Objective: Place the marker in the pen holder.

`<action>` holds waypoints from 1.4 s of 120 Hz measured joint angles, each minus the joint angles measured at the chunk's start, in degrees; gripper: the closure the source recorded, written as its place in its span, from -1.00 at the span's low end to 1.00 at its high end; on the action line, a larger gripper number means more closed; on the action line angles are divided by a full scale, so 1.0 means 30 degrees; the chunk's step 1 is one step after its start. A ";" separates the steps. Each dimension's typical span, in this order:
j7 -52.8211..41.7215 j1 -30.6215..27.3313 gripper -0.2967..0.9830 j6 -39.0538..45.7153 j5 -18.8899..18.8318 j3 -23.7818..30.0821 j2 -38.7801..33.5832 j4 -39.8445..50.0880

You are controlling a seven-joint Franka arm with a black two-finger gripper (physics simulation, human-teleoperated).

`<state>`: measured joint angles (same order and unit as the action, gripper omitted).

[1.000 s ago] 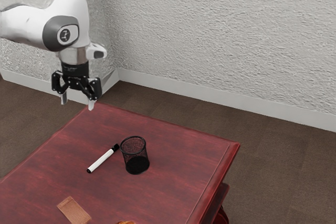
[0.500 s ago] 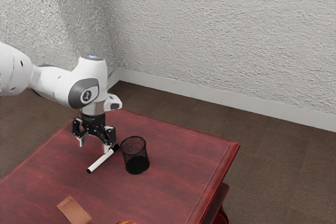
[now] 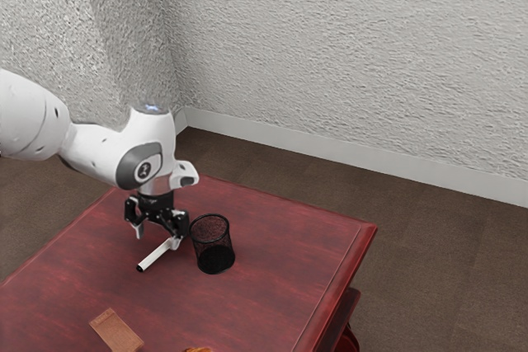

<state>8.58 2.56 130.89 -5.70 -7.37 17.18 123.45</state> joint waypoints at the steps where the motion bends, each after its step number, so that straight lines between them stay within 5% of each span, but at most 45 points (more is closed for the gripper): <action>1: -0.0012 -0.0001 -0.53 0.0020 -0.0002 -0.0001 0.0020 -0.0001; 19: -0.0190 0.0005 -0.48 0.0264 -0.0014 0.0022 0.0273 -0.0060; 43: -0.0375 0.0012 0.23 0.0390 -0.0225 0.0254 0.0240 -0.0096; 65: -0.0452 0.0002 0.55 0.0439 -0.0324 0.0261 0.0254 -0.0081; 93: -0.0230 0.0030 0.67 0.0476 -0.0673 0.0256 -0.0177 -0.0069; 113: 0.0036 0.0030 0.69 0.1106 -0.3036 0.0727 -0.2769 -0.0003; 132: 0.0306 0.0203 0.69 0.5044 -0.4711 0.1256 -0.5529 0.1339; 168: 0.2721 0.0141 0.69 1.1694 -0.4725 0.3612 -0.9178 0.6000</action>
<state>16.74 2.99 165.97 -19.87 3.47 -10.35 141.45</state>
